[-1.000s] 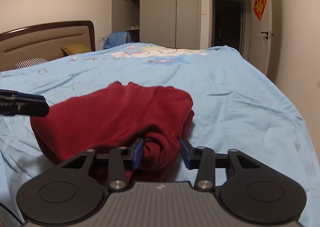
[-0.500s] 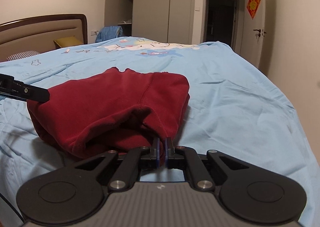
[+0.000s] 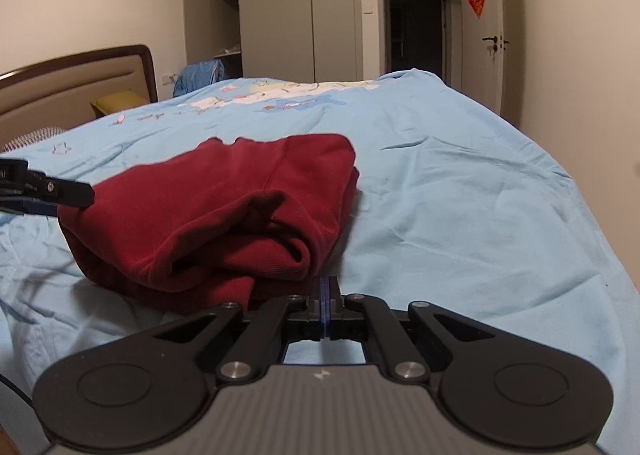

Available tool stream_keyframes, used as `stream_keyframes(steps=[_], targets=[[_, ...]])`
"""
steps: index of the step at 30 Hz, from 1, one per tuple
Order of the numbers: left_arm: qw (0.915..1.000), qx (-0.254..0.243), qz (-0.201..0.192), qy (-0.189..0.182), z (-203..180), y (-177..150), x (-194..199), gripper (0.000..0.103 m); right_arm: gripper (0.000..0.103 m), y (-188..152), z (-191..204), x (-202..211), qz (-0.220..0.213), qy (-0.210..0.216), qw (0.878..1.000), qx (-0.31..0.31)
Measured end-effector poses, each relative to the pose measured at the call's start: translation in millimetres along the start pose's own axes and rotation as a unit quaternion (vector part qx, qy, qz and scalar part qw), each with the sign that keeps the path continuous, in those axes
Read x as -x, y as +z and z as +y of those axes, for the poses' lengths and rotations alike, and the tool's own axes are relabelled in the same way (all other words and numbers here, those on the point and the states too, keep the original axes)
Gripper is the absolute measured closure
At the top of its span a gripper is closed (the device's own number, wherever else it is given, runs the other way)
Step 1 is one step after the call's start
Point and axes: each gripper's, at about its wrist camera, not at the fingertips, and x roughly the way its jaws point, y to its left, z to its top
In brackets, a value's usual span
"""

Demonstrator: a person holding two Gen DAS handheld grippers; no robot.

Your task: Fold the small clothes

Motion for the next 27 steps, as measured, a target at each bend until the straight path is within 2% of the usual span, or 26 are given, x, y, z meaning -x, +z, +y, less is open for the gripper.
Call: stream_keyframes(steps=[2, 4, 6, 8, 13, 15, 16, 19, 21, 23, 27], targets=[[1.0000, 0.002, -0.005, 0.000, 0.4, 0.3, 1.8, 0.005, 0.100, 4.0, -4.7, 4.9, -0.010, -0.002, 1.000, -0.016], [0.9999, 0.007, -0.012, -0.002, 1.2, 1.6, 4.5, 0.004, 0.090, 10.7, -9.4, 6.4, -0.020, -0.002, 0.999, -0.038], [0.9997, 0.014, -0.021, -0.004, 2.6, 4.0, 7.3, 0.002, 0.064, 18.8, -13.1, 3.8, -0.030, 0.002, 0.998, -0.062], [0.9994, 0.021, -0.027, -0.003, 4.3, 6.4, 8.5, 0.001, 0.053, 27.6, -14.7, -4.3, -0.036, 0.008, 0.995, -0.088], [0.9993, 0.028, -0.016, 0.017, 6.2, 11.9, -0.2, 0.001, 0.040, 50.9, -14.0, -39.5, -0.031, 0.008, 0.989, -0.147], [0.9995, 0.024, -0.004, 0.022, 5.9, 9.9, -4.7, 0.001, 0.033, 56.3, -11.9, -54.9, -0.022, 0.005, 0.988, -0.154], [0.9995, 0.021, 0.002, 0.024, 5.2, 8.4, -6.5, 0.001, 0.033, 56.5, -10.0, -61.2, -0.017, 0.002, 0.988, -0.151], [0.9995, 0.019, 0.006, 0.024, 5.8, 3.1, -8.6, 0.001, 0.028, 48.6, -4.3, -75.1, 0.002, -0.011, 0.991, -0.134], [0.9995, 0.022, 0.011, 0.022, 8.3, 1.9, -10.4, 0.001, 0.015, 35.5, -3.2, -80.1, 0.014, -0.019, 0.991, -0.128], [0.9994, 0.026, 0.017, 0.017, 11.6, 0.1, -12.9, 0.001, 0.008, 21.5, -8.7, -79.4, 0.010, -0.017, 0.989, -0.147], [0.9989, 0.037, 0.026, 0.016, 16.8, -5.9, -17.4, 0.001, 0.003, 9.8, -19.8, -74.1, -0.003, -0.002, 0.984, -0.178]])
